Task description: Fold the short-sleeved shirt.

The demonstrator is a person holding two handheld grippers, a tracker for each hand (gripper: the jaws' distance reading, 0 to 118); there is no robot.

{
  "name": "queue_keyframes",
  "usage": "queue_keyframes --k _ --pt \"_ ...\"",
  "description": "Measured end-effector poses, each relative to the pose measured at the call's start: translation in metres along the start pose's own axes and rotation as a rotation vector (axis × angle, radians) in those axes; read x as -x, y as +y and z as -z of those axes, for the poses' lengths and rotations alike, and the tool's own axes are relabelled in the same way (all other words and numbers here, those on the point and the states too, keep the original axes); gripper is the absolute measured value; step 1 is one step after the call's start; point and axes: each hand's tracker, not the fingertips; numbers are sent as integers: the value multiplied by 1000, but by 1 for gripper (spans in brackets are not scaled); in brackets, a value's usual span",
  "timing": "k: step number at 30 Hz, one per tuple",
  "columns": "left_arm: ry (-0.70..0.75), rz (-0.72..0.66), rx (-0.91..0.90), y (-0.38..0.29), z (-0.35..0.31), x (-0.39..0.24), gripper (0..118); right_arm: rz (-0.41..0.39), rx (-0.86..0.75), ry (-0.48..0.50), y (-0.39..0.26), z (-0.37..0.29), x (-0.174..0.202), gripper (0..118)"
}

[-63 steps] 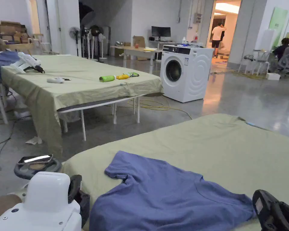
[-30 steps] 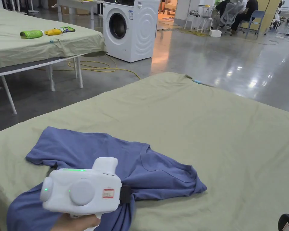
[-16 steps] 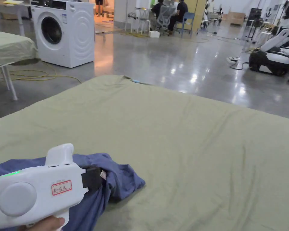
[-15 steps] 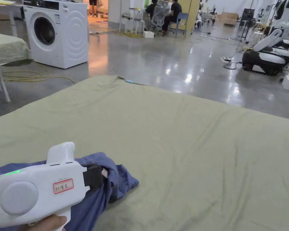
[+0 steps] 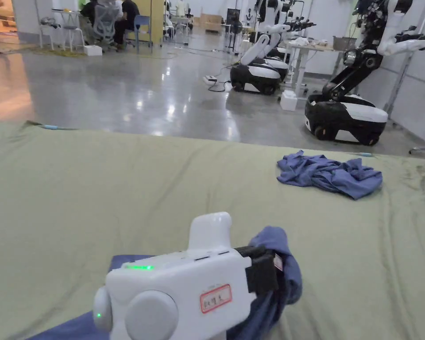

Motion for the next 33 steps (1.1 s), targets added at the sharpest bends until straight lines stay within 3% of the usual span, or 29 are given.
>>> queue_keyframes --k 5,10,15,16,17,18,19,20,23,25,26,28,30,33 --pt "-258 83 181 -57 30 -59 7 32 18 -63 -10 -11 -28 2" --pt "-113 203 443 -124 60 -71 7 43 57 -68 -22 -11 -31 2" --pt "-18 226 518 -152 66 -60 7 29 101 -16 -33 -7 -24 2" --pt "-27 190 525 -154 66 -55 14 27 106 -8 -34 -6 -21 2" --pt "-49 143 520 -154 65 -51 43 25 111 2 -35 -6 -20 2" --pt "-67 85 483 -152 59 -46 97 24 114 15 -35 -6 -17 2" --pt "-68 54 461 -147 51 -42 115 24 116 33 -35 -6 -15 2" --pt "-60 37 443 -142 41 -41 116 25 118 54 -35 -6 -13 2" --pt "-79 11 321 -121 -17 -34 115 12 111 116 -32 -5 -3 2" --pt "26 28 217 -110 -68 -23 105 2 103 154 -31 -5 6 2" --pt "74 31 168 -107 -88 -18 87 3 102 168 -31 -5 10 2" --pt "272 -1 83 -105 -133 -2 1 9 103 212 -32 -6 18 2" --pt "439 -77 20 -108 -166 19 0 12 112 243 -34 -7 24 2" --pt "505 -158 12 -121 -202 49 0 -1 135 281 -37 -8 33 2"
